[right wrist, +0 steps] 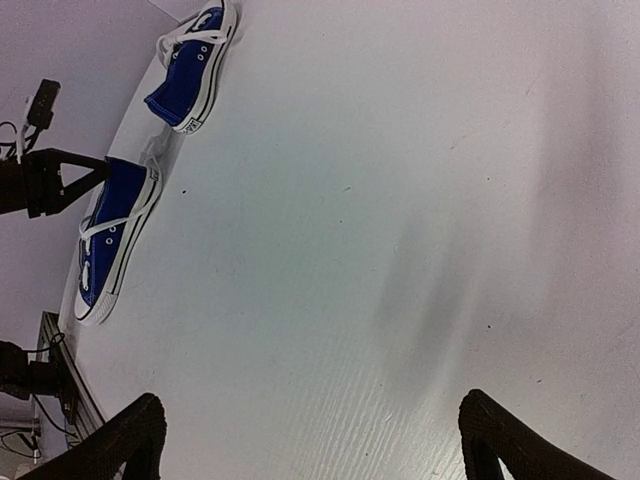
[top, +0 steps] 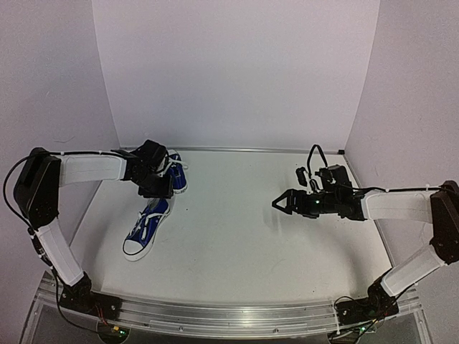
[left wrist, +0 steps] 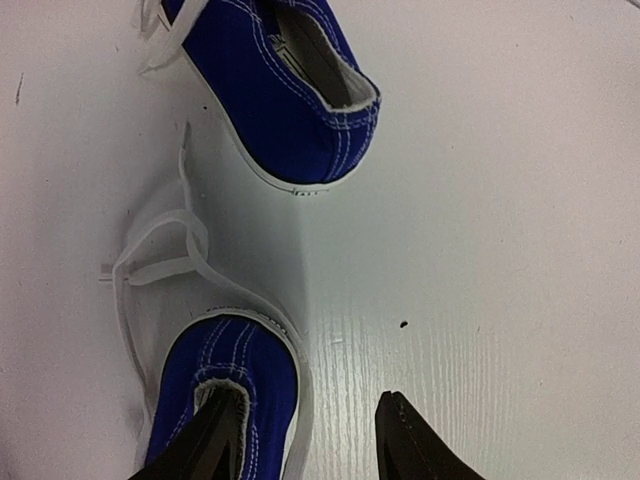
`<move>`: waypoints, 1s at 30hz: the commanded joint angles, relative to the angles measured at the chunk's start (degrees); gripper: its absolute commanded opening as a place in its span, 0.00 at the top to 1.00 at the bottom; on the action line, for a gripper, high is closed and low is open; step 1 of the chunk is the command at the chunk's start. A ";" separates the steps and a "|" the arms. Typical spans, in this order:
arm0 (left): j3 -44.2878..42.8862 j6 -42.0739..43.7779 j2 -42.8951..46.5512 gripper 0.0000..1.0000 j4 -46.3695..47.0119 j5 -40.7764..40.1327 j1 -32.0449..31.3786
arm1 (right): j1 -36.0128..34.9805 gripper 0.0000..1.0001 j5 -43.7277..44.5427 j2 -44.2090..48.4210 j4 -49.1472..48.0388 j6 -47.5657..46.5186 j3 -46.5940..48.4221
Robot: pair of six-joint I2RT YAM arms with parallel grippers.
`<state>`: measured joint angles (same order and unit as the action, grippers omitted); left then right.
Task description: Tie the shoes
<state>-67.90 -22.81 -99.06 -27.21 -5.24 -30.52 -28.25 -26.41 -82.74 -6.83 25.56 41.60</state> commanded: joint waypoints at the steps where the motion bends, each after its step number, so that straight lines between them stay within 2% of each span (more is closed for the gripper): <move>1: -2.28 -4.27 -1.59 0.51 -0.96 -3.10 -2.12 | 0.13 0.02 0.36 1.57 -1.34 -0.51 0.30; 9: -5.75 -5.63 -6.39 0.48 -2.81 -8.59 -2.26 | 0.16 0.02 0.44 2.02 -1.34 -0.91 -0.05; 11: -6.59 -4.86 -7.50 0.50 -2.25 -8.22 -2.26 | 0.14 0.02 0.67 2.45 -1.34 -0.88 -0.31; 13: -7.40 -2.95 -7.98 0.57 -0.78 -6.99 -2.31 | 0.17 0.02 0.82 2.91 -1.31 -0.89 -0.60; 15: -9.28 0.73 -8.80 0.73 -0.26 -5.43 -2.77 | 0.16 0.02 1.07 3.42 -1.17 -0.93 -0.81; 17: -12.65 5.89 -9.96 0.93 -0.73 -3.42 -3.54 | 0.17 0.02 1.55 4.20 -0.92 -0.84 -1.01; 18: -14.53 8.84 -10.36 0.99 -1.00 -1.84 -4.09 | 0.24 0.02 1.67 4.63 -0.83 -0.62 -1.04; 22: -21.92 20.35 -11.65 1.00 -2.62 2.29 -8.23 | 2.42 0.02 1.47 6.17 1.39 0.94 0.73; 25: -29.62 32.39 -14.57 1.00 -6.68 8.32 -14.32 | 4.84 0.02 1.93 6.65 4.03 1.14 2.54; 30: -38.29 54.61 -22.57 0.96 -22.29 15.27 -25.40 | 8.55 0.02 0.64 5.86 6.75 0.79 3.61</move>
<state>-99.38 9.35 -117.07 -35.96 0.89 -47.28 -21.75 -25.75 -77.62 -2.93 26.21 42.79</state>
